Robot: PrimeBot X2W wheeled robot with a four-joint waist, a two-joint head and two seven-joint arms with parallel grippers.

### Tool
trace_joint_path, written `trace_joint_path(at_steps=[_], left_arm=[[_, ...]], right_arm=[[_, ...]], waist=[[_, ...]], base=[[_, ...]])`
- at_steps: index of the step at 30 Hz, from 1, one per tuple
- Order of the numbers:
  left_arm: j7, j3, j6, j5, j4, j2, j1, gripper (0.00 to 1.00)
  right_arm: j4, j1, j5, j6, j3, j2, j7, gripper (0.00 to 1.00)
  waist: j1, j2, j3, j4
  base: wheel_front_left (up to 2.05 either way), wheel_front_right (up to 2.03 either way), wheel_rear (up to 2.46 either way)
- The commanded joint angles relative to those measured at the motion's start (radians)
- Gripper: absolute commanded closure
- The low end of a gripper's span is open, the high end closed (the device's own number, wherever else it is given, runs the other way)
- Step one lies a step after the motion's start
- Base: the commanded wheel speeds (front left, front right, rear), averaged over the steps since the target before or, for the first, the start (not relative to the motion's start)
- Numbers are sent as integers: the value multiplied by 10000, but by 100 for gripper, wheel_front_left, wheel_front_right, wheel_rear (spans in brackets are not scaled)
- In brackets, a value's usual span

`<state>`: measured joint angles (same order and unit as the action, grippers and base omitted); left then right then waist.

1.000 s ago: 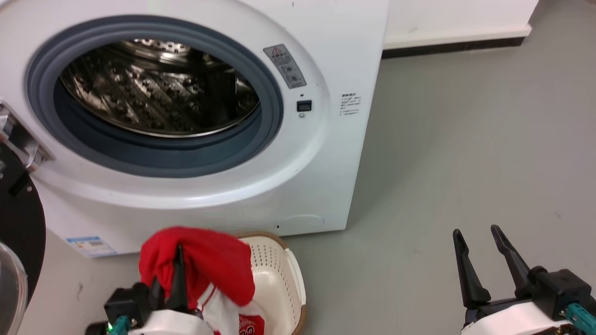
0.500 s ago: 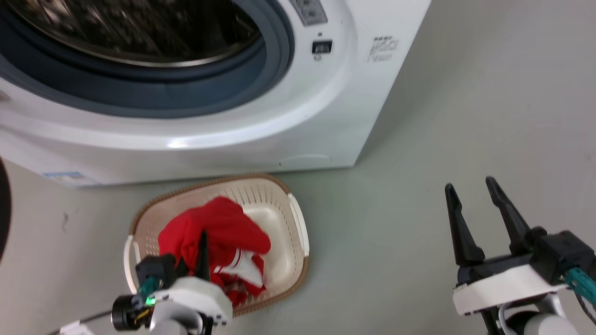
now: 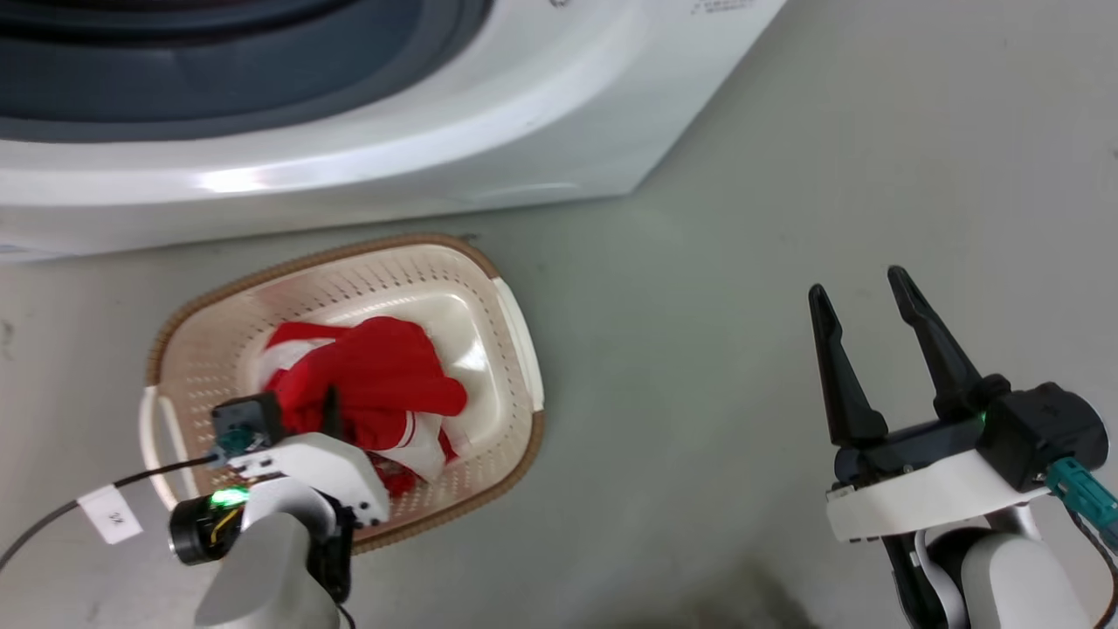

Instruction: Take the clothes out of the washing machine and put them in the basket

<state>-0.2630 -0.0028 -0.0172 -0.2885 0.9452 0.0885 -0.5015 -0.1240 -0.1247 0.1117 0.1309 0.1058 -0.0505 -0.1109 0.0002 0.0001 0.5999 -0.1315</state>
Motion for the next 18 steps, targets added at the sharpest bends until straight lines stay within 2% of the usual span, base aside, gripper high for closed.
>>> trace_joint_path(at_steps=[1, 8, 14, 15, 16, 17, 18], left_arm=[[-25, 228, 103, -149, 422, 154, -320, 100], [-24, 742, 319, -414, 1648, 524, -587, 100], [-21, 834, 367, -522, 2555, 482, -724, 100], [-16, 824, 347, -547, 2704, 472, -726, 92], [-17, 858, 340, -612, 2824, 454, -701, 56], [-17, 875, 324, -633, 2930, 427, -622, 0], [-18, 870, 283, -647, 2983, 411, -525, 0]], right_arm=[[24, -270, 53, -3, 74, 7, -140, 0], [286, -455, 169, -3, 170, 7, -437, 0], [430, -595, 161, -3, 222, 7, -469, 0], [476, -605, 141, -3, 245, 7, -463, 0], [527, -602, 131, -3, 236, 3, -480, 0], [582, -585, 142, -3, 224, 3, -503, 0], [643, -557, 161, -3, 222, 4, -518, 0]], waist=[[-2, -1, 546, -370], [-2, -1, 907, -555], [-2, -1, 888, -522], [-2, -1, 807, -524], [-2, -1, 689, -521], [-2, -1, 546, -521], [-2, -1, 354, -524]], base=[[0, 0, 0], [0, 0, 0], [0, 0, 0], [0, 0, 0], [0, 0, 0], [0, 0, 0], [0, 0, 0]])
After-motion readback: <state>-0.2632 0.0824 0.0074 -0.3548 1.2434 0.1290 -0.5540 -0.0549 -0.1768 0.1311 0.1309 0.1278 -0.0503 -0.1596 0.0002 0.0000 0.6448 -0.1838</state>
